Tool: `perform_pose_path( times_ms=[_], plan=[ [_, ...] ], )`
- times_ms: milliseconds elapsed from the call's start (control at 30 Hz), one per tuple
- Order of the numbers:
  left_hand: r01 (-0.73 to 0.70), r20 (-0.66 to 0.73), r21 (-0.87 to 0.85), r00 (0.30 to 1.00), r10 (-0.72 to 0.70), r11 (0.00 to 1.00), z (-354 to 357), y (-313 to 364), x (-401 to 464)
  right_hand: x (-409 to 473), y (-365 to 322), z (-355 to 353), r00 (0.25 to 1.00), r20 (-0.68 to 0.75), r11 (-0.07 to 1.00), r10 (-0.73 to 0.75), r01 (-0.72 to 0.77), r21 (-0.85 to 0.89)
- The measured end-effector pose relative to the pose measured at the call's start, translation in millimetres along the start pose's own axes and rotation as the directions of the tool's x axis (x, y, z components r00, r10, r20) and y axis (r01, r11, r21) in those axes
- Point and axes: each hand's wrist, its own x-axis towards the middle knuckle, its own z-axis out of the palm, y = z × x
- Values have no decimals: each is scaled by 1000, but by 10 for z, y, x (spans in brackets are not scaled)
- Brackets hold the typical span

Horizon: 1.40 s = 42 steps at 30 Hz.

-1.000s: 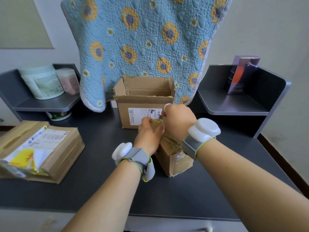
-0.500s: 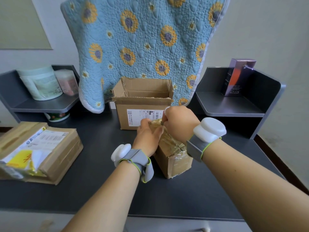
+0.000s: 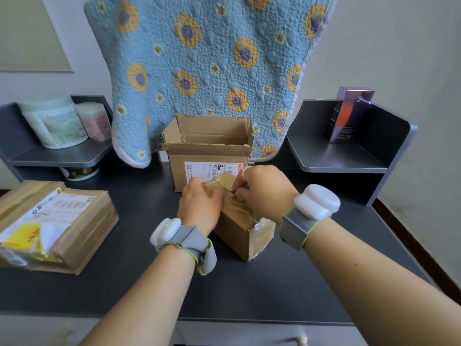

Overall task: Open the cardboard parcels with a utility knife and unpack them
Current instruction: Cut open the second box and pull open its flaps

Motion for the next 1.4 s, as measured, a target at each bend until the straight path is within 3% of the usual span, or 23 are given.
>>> perform_pose_path(
  times_ms=[100, 300, 600, 700, 800, 833, 900, 967, 1000, 1067, 1133, 1400],
  plan=[
    [18, -36, 107, 999, -14, 994, -123, -74, 52, 86, -77, 62, 995, -6, 995, -96, 96, -19],
    [65, 66, -118, 996, -57, 991, -128, -112, 57, 151, -89, 17, 991, 65, 992, -115, 118, -36],
    [87, 22, -149, 996, -85, 985, -65, -113, 84, -103, 259, -170, 994, 60, 995, -90, 87, 59],
    [78, -21, -114, 996, -81, 990, -96, -93, 60, -99, 284, -170, 994, 30, 993, -101, 99, 65],
    [124, -103, 37, 987, -120, 992, -129, -71, 21, -98, 300, -86, 995, -16, 989, -101, 102, 107],
    [114, -155, 130, 984, -93, 985, -146, -62, -7, -97, 299, -43, 995, -29, 987, -97, 99, 126],
    [-74, -241, 319, 958, 156, 945, -176, -52, -40, -86, 277, 35, 995, -47, 984, -91, 97, 151],
    [-390, -105, 385, 882, 460, 836, -171, -13, -10, -66, 256, 79, 995, -49, 985, -85, 91, 148],
    [-482, 14, 372, 857, 515, 793, -170, 24, 7, -56, 249, 90, 995, -49, 986, -85, 91, 137],
    [-504, 191, 416, 862, 469, 757, -151, 63, 46, -48, 257, 97, 995, -48, 987, -91, 96, 126],
    [-479, 228, 502, 876, 425, 720, -108, 41, 99, -64, 285, 80, 995, -47, 985, -89, 95, 141],
    [-426, 64, 548, 879, 472, 719, 9, -16, 123, -157, 450, -105, 996, -67, 968, -50, 65, 243]
  ],
)
